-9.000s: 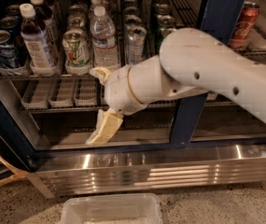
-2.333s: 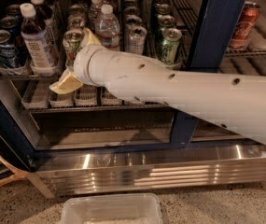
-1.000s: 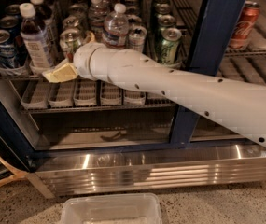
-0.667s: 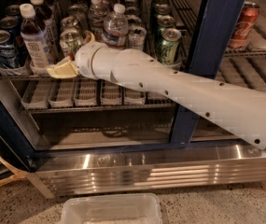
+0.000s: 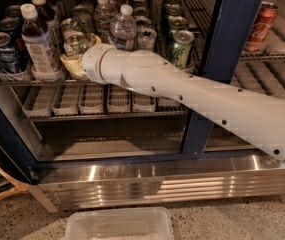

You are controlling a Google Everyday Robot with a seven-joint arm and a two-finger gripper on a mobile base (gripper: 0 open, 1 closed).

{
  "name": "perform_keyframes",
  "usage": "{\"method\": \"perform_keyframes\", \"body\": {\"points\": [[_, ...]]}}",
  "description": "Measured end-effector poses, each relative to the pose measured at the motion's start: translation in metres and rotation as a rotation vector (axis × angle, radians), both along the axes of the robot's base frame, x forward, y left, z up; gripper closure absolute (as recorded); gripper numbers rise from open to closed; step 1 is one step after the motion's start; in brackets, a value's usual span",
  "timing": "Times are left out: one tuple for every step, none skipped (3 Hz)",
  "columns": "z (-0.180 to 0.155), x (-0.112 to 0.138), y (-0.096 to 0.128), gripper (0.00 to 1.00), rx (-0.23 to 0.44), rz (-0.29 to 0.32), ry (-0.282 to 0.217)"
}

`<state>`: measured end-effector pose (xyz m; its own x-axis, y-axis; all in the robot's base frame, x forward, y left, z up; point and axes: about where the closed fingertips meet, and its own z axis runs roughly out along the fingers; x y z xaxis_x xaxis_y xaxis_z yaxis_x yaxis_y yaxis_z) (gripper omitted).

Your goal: Pick 7up can from top shelf of fridge

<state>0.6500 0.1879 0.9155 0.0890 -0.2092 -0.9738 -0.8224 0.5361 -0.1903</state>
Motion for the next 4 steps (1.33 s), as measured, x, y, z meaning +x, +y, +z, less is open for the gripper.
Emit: {"method": "perform_keyframes", "body": {"points": [[0.001, 0.0, -0.001, 0.88, 0.0, 0.0, 0.0], [0.012, -0.014, -0.013, 1.0, 0.021, -0.037, -0.029], [0.012, -0.013, -0.013, 1.0, 0.021, -0.037, -0.029], [0.013, -0.012, -0.014, 1.0, 0.021, -0.037, -0.032]]}}
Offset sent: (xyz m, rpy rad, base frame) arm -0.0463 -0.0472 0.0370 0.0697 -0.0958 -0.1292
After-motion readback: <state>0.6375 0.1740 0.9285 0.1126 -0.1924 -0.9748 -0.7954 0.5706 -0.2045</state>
